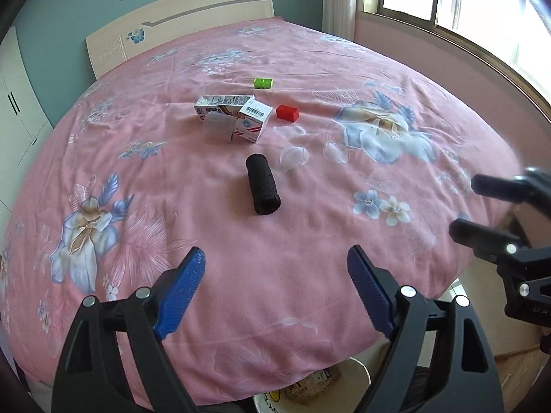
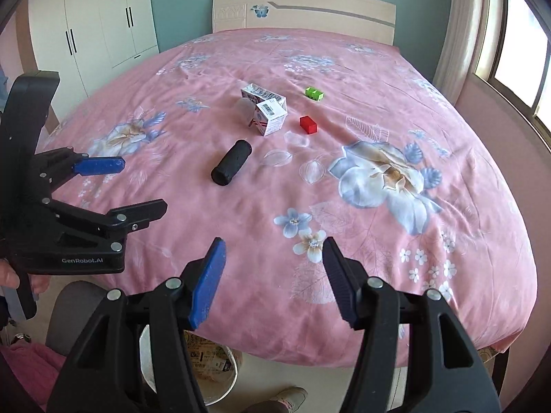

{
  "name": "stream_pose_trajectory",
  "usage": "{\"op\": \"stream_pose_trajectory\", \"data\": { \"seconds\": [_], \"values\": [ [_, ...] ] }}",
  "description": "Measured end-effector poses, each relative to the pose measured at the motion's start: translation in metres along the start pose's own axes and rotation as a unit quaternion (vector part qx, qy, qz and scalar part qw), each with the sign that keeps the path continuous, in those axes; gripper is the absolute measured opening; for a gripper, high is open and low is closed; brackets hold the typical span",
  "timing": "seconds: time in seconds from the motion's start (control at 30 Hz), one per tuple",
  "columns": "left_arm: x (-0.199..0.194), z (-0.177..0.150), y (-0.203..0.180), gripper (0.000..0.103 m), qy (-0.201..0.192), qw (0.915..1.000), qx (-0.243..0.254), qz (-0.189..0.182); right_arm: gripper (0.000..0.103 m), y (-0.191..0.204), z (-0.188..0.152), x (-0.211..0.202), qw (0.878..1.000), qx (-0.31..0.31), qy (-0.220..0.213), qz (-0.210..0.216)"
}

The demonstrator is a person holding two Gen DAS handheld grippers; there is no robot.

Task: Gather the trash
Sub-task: 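Move both open tools back over the bed toward the remaining trash, then grasp the black foam tube with left tool while right tool grasps red block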

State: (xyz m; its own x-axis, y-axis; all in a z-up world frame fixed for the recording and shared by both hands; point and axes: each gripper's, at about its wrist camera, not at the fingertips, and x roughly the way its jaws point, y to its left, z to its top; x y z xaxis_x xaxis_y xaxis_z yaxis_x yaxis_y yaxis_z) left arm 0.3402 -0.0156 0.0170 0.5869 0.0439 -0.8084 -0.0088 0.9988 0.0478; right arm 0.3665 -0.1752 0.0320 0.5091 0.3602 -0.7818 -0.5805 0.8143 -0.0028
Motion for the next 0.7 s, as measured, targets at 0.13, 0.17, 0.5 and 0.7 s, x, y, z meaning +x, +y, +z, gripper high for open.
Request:
{"op": "stream_pose_trajectory", "data": {
  "seconds": [0.13,0.17,0.5,0.7],
  "values": [
    [0.021,0.019,0.003,0.087,0.006,0.9998,-0.018,0.003,0.061,-0.020,0.023,0.026,1.000,0.000,0.004,0.001],
    [0.027,0.023,0.004,0.087,0.009,0.9997,-0.023,0.003,0.061,-0.025,0.029,0.034,1.000,0.001,0.005,0.003],
    [0.094,0.052,0.016,0.087,0.037,0.9980,-0.046,0.021,0.061,-0.058,0.080,0.120,1.000,-0.017,0.012,0.015],
    [0.130,0.061,0.023,0.087,0.051,0.9966,-0.059,0.025,0.061,-0.064,0.105,0.179,0.999,-0.021,0.026,0.025]
  ]
}}
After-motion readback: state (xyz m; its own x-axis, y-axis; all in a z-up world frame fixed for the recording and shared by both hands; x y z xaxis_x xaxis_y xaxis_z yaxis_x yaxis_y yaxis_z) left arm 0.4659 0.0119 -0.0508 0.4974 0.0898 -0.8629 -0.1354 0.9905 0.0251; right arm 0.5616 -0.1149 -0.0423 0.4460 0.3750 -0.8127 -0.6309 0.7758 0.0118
